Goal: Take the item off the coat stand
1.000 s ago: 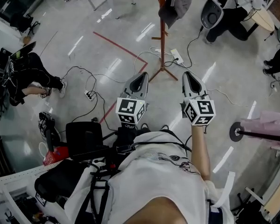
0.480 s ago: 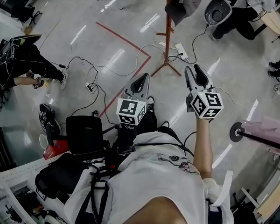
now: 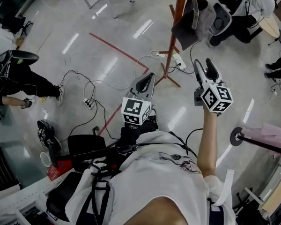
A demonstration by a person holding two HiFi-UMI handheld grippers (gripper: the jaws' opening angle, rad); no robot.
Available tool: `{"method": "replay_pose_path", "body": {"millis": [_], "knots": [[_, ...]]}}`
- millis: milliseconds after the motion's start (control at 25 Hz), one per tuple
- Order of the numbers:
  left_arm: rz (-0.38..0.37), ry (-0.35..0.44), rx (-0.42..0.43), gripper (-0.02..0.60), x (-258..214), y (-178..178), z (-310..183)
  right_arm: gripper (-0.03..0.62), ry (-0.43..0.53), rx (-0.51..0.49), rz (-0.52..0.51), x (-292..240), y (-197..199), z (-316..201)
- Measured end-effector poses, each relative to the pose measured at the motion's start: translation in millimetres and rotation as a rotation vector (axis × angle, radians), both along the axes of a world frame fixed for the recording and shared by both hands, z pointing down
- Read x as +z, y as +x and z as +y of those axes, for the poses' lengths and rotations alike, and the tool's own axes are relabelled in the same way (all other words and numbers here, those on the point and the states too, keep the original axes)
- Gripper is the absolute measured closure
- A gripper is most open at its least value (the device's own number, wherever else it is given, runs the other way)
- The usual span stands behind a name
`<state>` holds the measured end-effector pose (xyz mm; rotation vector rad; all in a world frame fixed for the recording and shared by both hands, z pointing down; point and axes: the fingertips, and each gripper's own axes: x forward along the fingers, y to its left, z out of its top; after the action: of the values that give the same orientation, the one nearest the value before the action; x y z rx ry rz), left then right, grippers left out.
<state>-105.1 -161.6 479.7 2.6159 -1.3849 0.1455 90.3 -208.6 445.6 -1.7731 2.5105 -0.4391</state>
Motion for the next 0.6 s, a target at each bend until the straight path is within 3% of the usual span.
{"method": "replay_pose_path", "body": {"millis": [320,600], "knots": [[-0.001,-0.039,0.019,0.577,13,-6,-42,0.358,0.001,0.047,0.026,-8,12,-62],[-0.029,-0.043,-0.051,0.577,11,4,-76,0.358,-0.022,0.029,0.097,-2,16,-94]]}}
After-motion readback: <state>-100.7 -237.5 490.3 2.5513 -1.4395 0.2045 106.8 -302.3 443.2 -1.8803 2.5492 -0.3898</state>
